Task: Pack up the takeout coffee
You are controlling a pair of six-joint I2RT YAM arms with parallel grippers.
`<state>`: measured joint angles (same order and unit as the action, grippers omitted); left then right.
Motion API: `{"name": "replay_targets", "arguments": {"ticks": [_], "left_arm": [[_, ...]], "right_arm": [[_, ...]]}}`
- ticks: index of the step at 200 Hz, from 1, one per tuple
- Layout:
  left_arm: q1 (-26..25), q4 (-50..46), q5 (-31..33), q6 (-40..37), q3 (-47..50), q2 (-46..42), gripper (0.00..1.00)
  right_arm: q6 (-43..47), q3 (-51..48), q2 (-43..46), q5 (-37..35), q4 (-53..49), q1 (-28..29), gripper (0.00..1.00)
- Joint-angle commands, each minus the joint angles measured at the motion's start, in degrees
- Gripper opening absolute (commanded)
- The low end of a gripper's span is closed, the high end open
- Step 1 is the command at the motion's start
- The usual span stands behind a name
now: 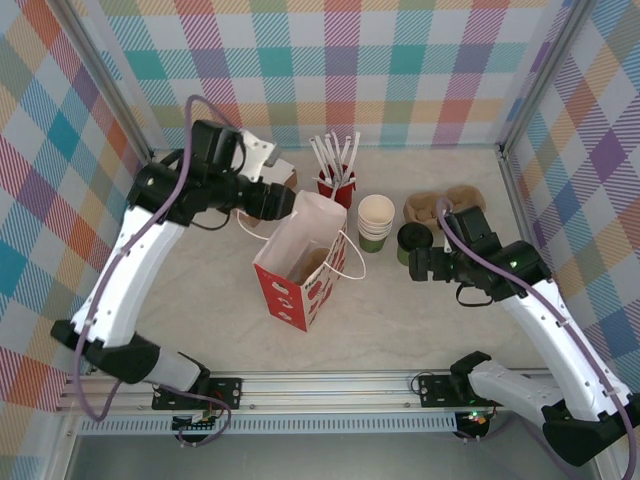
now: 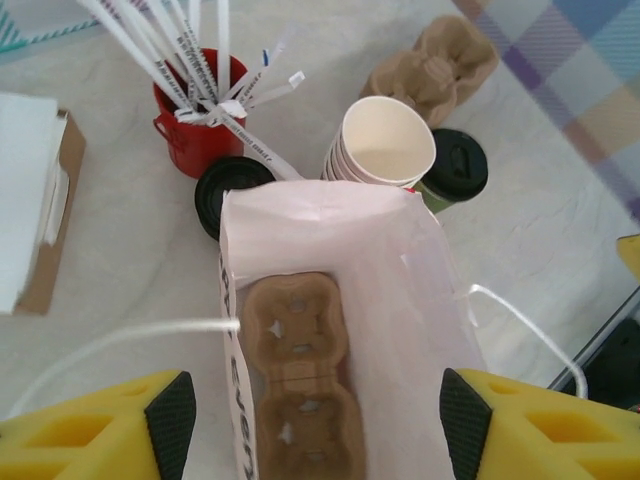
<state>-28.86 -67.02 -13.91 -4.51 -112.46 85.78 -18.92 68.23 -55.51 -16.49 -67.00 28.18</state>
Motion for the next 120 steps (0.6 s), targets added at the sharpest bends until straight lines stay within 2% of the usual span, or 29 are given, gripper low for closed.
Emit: {"name": "replay_targets", "arguments": {"ticks": [1, 48, 72, 120], "left_arm": [[-0.6, -6.0, -2.2, -10.3, -5.7, 4.6, 0.69], [-0.8, -9.9, -1.2, -19.9, -14.8, 14.3, 0.75], [-1.0, -9.2, -1.4, -21.7, -15.6, 18.4, 0.75], [-3.1, -7.3, 2.8, -26.2, -19.5, 26.4, 0.78]], "right_arm": [[-1.9, -1.9, 0.5, 0.3, 1.0, -0.2, 1.0], [-2.5, -4.7, 0.0, 1.6, 2.8, -0.3, 1.0], [-2.6, -5.2, -0.4, 2.1, 3.6, -0.2, 1.0], [-2.8, -5.7, -1.2, 3.5, 4.6, -0.3, 1.0]]}}
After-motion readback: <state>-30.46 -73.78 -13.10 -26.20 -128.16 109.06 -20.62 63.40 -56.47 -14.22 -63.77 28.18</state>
